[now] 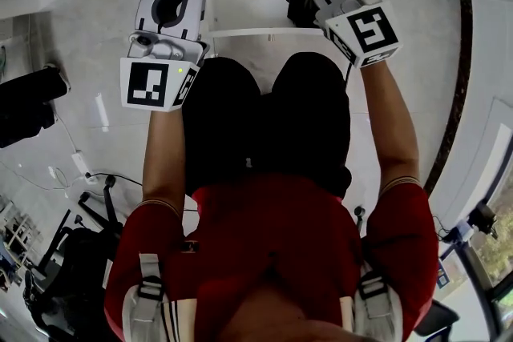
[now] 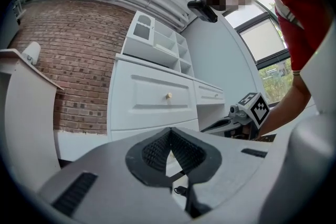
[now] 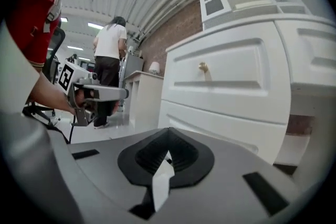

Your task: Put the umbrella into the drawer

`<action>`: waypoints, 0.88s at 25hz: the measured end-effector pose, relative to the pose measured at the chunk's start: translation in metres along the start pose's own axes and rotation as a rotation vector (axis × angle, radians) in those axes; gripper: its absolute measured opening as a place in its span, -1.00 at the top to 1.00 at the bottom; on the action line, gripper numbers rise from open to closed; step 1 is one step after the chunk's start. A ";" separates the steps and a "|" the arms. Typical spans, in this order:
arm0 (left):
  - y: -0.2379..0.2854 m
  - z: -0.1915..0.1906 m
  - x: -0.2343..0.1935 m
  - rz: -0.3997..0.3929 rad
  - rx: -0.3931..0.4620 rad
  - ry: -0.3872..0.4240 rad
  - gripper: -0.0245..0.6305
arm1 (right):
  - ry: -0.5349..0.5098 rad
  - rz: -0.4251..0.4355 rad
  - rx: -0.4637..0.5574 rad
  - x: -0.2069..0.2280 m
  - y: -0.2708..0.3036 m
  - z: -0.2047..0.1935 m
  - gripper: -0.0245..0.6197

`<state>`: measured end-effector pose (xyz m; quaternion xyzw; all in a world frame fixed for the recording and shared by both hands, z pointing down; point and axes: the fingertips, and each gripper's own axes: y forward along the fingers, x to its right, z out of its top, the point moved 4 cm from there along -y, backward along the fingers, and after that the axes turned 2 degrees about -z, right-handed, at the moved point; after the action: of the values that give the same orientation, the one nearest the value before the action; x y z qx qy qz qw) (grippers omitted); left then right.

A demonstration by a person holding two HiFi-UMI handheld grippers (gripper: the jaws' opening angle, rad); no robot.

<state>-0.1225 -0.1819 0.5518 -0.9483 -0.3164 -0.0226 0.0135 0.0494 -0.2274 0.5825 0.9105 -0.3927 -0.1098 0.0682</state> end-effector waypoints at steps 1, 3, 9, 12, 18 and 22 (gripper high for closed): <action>0.000 0.011 0.001 -0.004 -0.002 0.000 0.91 | -0.002 0.003 0.017 -0.002 -0.004 0.013 0.93; -0.002 0.034 0.000 -0.007 -0.008 -0.001 0.91 | -0.016 0.006 0.034 -0.006 -0.010 0.038 0.93; -0.016 0.105 -0.006 0.000 -0.064 -0.010 0.91 | 0.054 0.030 0.062 -0.013 -0.030 0.122 0.93; -0.023 0.147 -0.005 0.002 -0.092 -0.032 0.91 | 0.110 0.031 0.067 -0.013 -0.046 0.169 0.93; -0.035 0.237 -0.003 -0.011 -0.113 -0.052 0.91 | 0.122 0.033 0.050 -0.015 -0.075 0.259 0.93; -0.035 0.291 0.001 -0.022 -0.099 -0.053 0.91 | 0.134 0.019 0.085 -0.013 -0.092 0.313 0.93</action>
<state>-0.1330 -0.1414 0.2616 -0.9446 -0.3254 -0.0130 -0.0420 0.0257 -0.1666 0.2627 0.9141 -0.4003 -0.0313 0.0565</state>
